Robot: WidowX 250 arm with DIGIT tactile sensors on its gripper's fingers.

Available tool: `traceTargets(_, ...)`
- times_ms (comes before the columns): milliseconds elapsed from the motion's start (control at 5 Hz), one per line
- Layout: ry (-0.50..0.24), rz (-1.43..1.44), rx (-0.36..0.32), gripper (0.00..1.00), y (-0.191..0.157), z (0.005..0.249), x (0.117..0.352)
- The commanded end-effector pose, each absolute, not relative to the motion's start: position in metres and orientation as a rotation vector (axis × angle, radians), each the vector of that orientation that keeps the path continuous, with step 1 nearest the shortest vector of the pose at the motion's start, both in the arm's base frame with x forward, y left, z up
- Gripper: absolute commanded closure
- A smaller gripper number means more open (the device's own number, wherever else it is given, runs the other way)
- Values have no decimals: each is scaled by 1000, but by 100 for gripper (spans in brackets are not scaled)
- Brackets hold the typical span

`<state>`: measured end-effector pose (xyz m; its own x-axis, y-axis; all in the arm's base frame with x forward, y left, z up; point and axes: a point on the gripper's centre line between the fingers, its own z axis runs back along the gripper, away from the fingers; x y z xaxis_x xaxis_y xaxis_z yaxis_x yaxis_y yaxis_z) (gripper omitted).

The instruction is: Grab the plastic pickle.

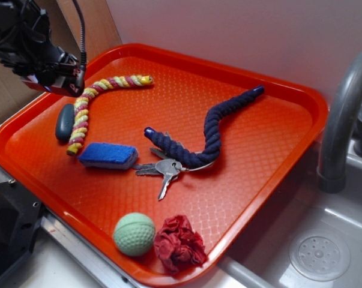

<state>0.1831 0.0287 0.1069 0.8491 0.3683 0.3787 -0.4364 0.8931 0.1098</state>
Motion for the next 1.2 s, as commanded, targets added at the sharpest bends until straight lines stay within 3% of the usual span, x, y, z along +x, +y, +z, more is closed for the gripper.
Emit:
traceTargets(0, -166, 573, 10, 0, 114, 107, 145)
traceTargets(200, -114, 578, -4, 0, 118, 94, 139)
traceTargets(400, -97, 541, 44, 0, 105, 75, 139)
traceTargets(800, -131, 496, 71, 0, 93, 47, 160)
traceTargets(1000, -101, 494, 120, 0, 99, 31, 165)
